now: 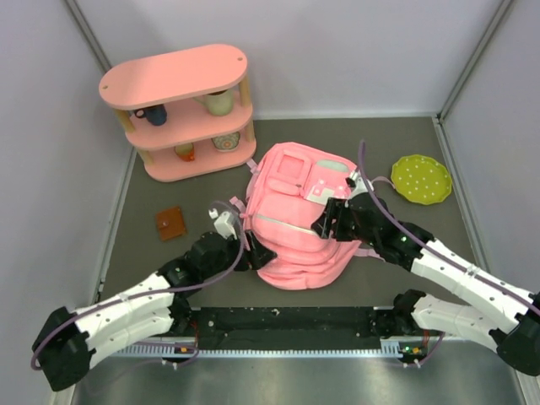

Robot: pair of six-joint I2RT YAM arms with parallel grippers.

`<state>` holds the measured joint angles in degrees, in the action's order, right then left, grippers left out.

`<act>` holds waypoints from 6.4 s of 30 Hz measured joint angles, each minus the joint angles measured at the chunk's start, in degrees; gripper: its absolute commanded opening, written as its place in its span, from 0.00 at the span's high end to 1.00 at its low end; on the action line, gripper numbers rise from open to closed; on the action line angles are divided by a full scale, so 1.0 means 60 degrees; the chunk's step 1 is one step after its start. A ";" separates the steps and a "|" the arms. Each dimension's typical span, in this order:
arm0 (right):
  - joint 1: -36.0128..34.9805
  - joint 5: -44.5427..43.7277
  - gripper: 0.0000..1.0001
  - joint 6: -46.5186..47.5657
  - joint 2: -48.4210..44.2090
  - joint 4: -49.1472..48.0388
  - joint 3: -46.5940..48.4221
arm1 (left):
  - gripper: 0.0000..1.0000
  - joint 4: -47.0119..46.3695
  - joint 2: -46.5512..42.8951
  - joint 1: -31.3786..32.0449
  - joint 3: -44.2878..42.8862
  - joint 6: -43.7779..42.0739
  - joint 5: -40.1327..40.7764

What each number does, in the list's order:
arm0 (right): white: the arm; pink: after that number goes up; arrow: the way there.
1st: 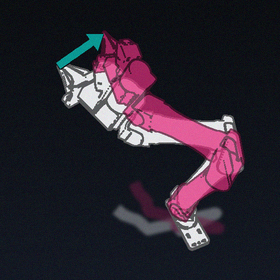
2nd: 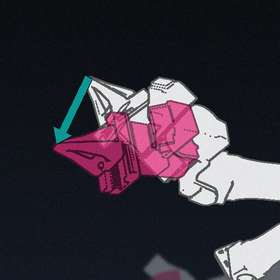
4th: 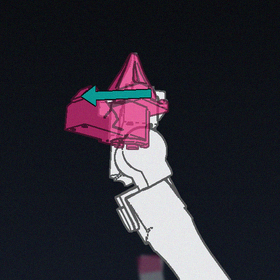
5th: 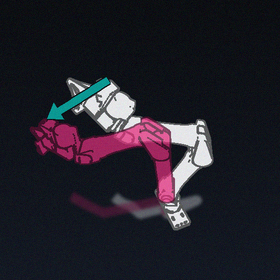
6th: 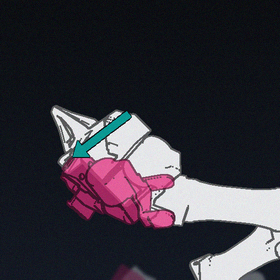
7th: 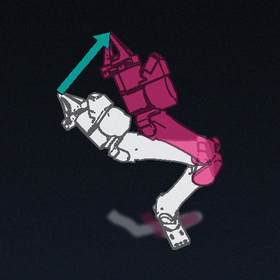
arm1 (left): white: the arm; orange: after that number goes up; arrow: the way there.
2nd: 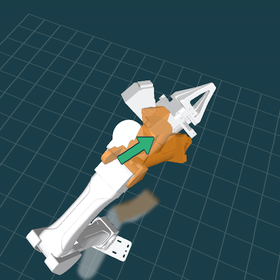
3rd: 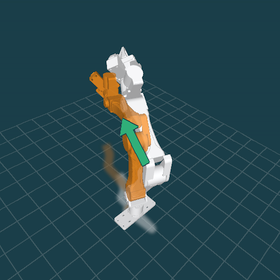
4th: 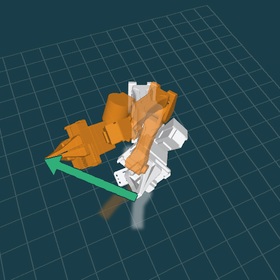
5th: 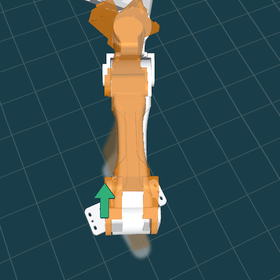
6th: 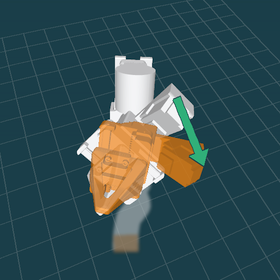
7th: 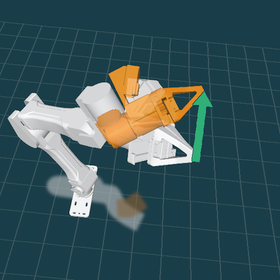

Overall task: Pack the student bag
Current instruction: Pick up the personal item from the center of the board, then adjust the personal item at the center of the board.

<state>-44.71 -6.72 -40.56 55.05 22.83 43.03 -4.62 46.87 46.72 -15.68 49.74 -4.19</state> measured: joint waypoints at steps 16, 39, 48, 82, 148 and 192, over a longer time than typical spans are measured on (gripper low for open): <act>-0.0208 0.1541 0.37 -0.0080 0.0561 -0.0579 0.0546 | 0.01 0.6368 -0.4065 -0.0029 -0.3213 -0.0448 0.5515; -0.2317 0.1417 0.37 -0.0171 0.0080 -0.0718 0.0710 | 0.01 0.5253 0.2342 -1.1362 -0.4069 -0.3490 -0.0769; -0.2331 0.0933 0.37 -0.0178 -0.1024 -0.0499 0.0313 | 0.04 0.4415 0.4739 -1.1879 -0.4787 -0.3606 -0.1002; -0.2339 0.0470 0.35 0.0087 -0.0845 -0.0750 -0.0280 | 0.57 0.3581 0.6637 -1.0255 -0.4732 -0.4513 -0.1621; -0.2342 -0.1129 0.23 -0.2320 -0.0860 -0.1027 -0.1188 | 0.59 0.2237 0.2310 -0.2233 -0.2415 -0.1468 -0.3865; -0.2120 0.1239 0.45 -0.4044 0.1701 -0.5260 -0.2546 | 0.55 0.0769 0.1537 -0.1956 -0.1428 -0.0809 -0.4178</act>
<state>-57.43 0.71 -64.82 65.25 -8.73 27.75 -0.01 56.10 34.98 -24.25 44.88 -29.26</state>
